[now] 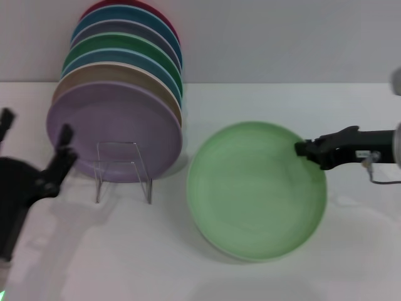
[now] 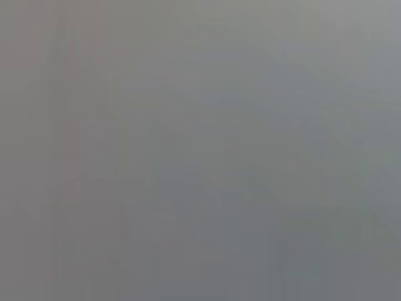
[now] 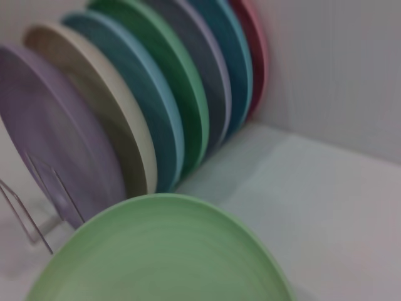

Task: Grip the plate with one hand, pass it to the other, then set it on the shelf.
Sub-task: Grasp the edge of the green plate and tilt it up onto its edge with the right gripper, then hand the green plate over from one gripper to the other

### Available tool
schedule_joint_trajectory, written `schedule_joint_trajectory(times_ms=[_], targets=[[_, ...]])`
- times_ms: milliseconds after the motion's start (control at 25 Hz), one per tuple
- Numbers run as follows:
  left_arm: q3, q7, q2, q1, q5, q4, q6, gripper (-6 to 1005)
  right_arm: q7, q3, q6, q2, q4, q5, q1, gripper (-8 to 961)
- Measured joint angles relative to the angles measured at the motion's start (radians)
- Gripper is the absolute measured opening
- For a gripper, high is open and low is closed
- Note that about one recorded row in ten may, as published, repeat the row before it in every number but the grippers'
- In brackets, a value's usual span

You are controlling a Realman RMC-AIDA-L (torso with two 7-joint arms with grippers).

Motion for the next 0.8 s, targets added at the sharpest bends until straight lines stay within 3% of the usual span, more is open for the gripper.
schedule_joint_trajectory(times_ms=[120,160,200,280,320,360,480,520,560,600,680,720,760,800], targets=[[-0.005,0.057,0.075,0.048,0.039,-0.248,-0.243,838,-0.125,0.029,0.002,0.001,-0.002,0.13,-0.06,30],[-0.025,0.09,0.119,0.09,0.063,-0.417,-0.407,838,-0.228,0.046,0.003,0.001,-0.016,0.217,-0.102,30],[-0.025,0.09,0.119,0.09,0.063,-0.417,-0.407,837,-0.228,0.046,0.003,0.001,-0.016,0.217,-0.102,30],[-0.06,0.096,0.161,0.142,0.105,-0.602,-0.591,837,-0.34,0.059,0.004,0.002,-0.04,0.303,-0.136,29],[-0.083,0.092,0.179,0.167,0.131,-0.706,-0.691,837,-0.393,0.066,0.004,0.002,-0.056,0.344,-0.15,29],[-0.117,0.081,0.2,0.201,0.173,-0.875,-0.886,837,-0.49,0.085,0.007,0.003,-0.091,0.408,-0.168,29],[-0.161,0.072,0.208,0.212,0.2,-1.066,-1.198,837,-0.629,0.112,0.012,0.005,-0.15,0.486,-0.172,28],[-0.161,0.072,0.208,0.212,0.2,-1.066,-1.198,837,-0.629,0.112,0.012,0.005,-0.15,0.486,-0.172,27],[-0.196,0.083,0.194,0.193,0.203,-1.18,-1.421,837,-0.699,0.12,0.014,0.006,-0.175,0.523,-0.171,27],[-0.196,0.083,0.194,0.193,0.203,-1.18,-1.421,837,-0.699,0.12,0.014,0.006,-0.175,0.523,-0.171,27],[-0.218,0.102,0.167,0.164,0.203,-1.235,-1.587,837,-0.761,0.116,0.015,0.006,-0.187,0.553,-0.168,27],[-0.231,0.126,0.142,0.143,0.201,-1.262,-1.678,836,-0.778,0.113,0.015,0.006,-0.187,0.563,-0.166,27],[-0.244,0.172,0.102,0.116,0.199,-1.278,-1.777,836,-0.83,0.098,0.015,0.008,-0.188,0.59,-0.163,28],[-0.244,0.172,0.102,0.116,0.199,-1.278,-1.777,835,-0.83,0.098,0.015,0.008,-0.188,0.59,-0.163,28]])
